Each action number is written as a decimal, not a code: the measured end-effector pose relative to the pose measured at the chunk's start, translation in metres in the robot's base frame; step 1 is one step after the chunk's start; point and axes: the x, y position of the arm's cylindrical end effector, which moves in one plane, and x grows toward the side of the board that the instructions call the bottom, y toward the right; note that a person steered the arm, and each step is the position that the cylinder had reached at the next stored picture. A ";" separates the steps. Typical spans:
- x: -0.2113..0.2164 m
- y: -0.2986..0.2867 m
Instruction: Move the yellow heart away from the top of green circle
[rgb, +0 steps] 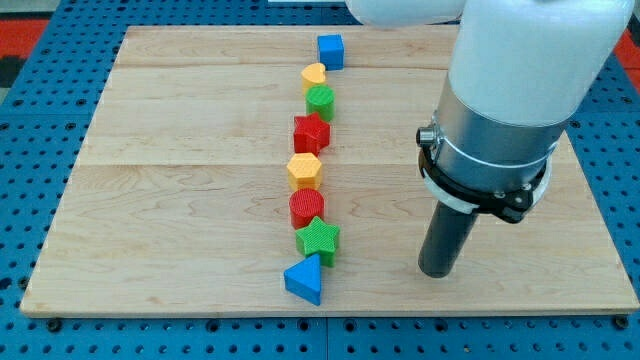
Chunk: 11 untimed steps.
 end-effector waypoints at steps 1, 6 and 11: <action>-0.058 -0.004; -0.233 -0.077; -0.270 -0.251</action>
